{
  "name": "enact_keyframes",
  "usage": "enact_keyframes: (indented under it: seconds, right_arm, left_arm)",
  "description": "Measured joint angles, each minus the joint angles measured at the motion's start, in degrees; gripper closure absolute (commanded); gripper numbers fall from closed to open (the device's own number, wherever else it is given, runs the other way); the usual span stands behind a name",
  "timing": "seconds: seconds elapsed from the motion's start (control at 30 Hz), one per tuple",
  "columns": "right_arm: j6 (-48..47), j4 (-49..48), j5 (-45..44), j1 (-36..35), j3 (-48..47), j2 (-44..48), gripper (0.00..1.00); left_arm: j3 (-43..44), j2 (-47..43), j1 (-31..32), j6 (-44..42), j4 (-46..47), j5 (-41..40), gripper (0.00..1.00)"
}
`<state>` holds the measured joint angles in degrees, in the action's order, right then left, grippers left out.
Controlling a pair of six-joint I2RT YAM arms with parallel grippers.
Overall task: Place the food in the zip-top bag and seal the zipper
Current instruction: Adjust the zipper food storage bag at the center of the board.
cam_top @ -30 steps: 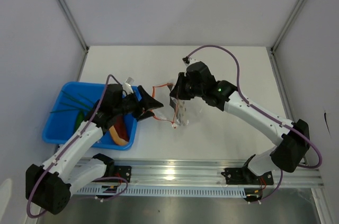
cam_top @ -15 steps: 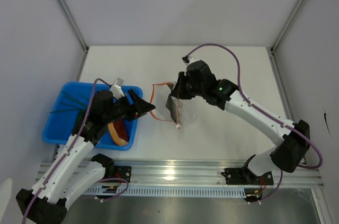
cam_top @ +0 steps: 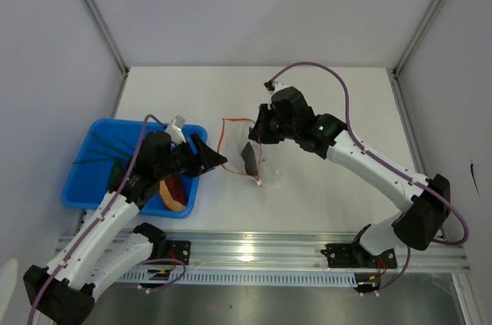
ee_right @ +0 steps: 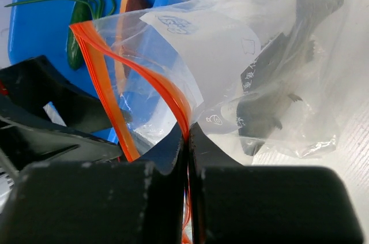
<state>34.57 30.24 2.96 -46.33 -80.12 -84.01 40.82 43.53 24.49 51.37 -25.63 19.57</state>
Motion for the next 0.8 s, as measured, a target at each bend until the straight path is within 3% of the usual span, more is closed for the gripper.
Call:
enact_keyframes:
  seconds: [0.13,0.23,0.27,0.33,0.5,0.63,0.8]
  right_arm:
    - [-0.1,0.1,0.0,0.0,-0.2,0.0,1.00]
    - [-0.1,0.3,0.0,0.0,-0.2,0.0,1.00]
    - [-0.1,0.4,-0.1,0.0,-0.2,0.0,1.00]
    - [-0.2,0.6,-0.2,0.0,-0.2,0.0,1.00]
    - [-2.9,4.4,-4.1,0.0,-2.0,-0.4,1.00]
    - [-6.6,8.5,-9.2,0.0,-6.5,-0.7,1.00]
    - [-9.3,9.0,-12.5,0.7,-8.0,2.1,1.00]
  left_arm:
    - [0.0,3.4,2.0,0.0,-0.3,-0.5,0.35]
    - [0.0,5.8,3.0,0.2,0.7,-0.2,0.57]
    - [0.1,6.8,3.3,0.2,1.2,0.2,0.74]
    - [1.2,9.4,3.8,0.1,1.9,1.6,0.98]
    - [12.9,16.4,5.1,-1.4,1.4,5.2,0.99]
    - [22.0,17.2,5.5,-1.9,5.1,10.3,1.00]
    - [23.8,16.9,5.9,-1.7,8.8,14.9,0.99]
